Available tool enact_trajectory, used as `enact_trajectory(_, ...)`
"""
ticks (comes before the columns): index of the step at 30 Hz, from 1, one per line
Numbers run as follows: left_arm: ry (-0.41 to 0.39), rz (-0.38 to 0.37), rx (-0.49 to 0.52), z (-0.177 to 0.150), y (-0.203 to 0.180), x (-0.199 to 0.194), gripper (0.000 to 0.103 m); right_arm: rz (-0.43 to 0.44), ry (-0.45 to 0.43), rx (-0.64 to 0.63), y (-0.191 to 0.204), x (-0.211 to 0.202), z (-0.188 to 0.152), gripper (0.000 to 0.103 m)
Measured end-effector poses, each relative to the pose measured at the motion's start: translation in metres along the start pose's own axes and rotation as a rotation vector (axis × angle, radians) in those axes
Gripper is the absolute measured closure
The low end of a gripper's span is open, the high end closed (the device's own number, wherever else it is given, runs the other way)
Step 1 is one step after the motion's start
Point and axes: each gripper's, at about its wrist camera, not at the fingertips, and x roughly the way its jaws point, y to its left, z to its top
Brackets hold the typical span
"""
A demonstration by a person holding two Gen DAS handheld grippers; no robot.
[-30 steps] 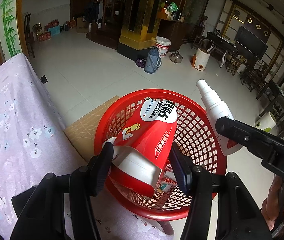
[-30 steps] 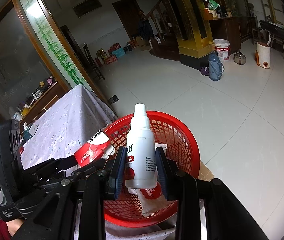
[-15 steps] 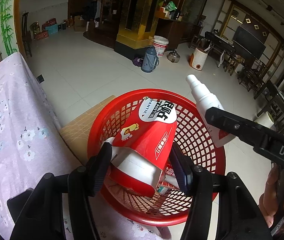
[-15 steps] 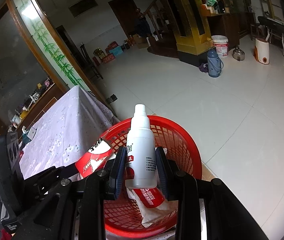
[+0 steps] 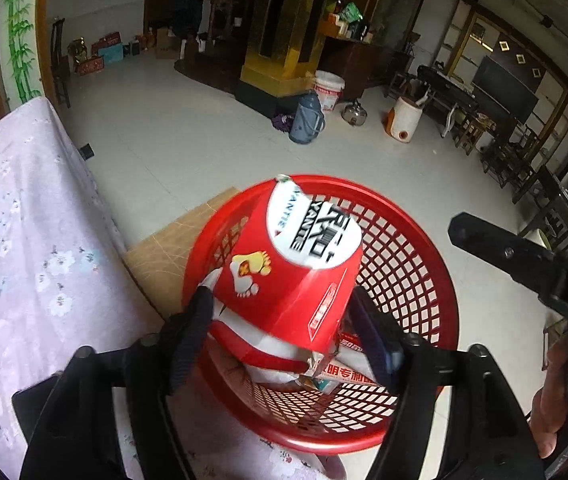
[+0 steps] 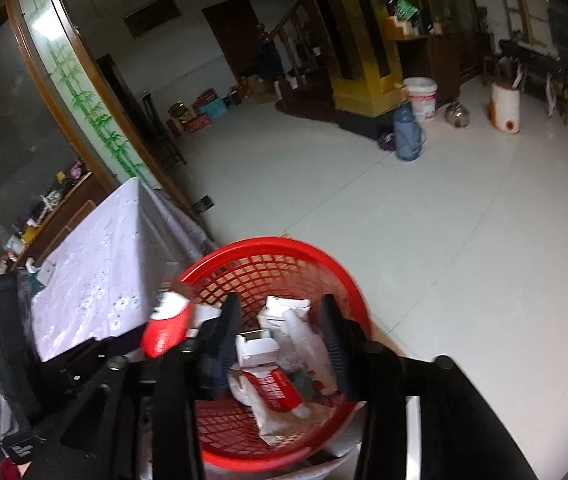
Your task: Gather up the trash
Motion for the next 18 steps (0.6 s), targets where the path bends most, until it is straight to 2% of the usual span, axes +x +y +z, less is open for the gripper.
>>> enact_trajectory(2, -0.037, 0.01, -0.006, 0.0, 0.001, -0.01, 0.019, -0.027, -0.015, -0.014, 0.003, -0.007, -0.002, 0.043)
enact_trajectory(7, -0.119, 0.054, -0.011, 0.003, 0.006, -0.032, 0.016, -0.168, -0.061, -0.071, 0.021, -0.023, -0.014, 0.022)
enact_trajectory(12, -0.151, 0.078, -0.024, -0.012, 0.016, -0.061, 0.013, -0.308, -0.127, -0.112, 0.037, -0.044, -0.031, 0.013)
enact_trajectory(14, -0.173, 0.076, -0.026, -0.015, 0.025, -0.073, 0.013, -0.327, -0.147, -0.112, 0.041, -0.053, -0.039, 0.011)
enact_trajectory(18, -0.244, 0.117, -0.012, -0.035, 0.04, -0.111, 0.013, -0.373, -0.182, -0.14, 0.055, -0.068, -0.061, 0.008)
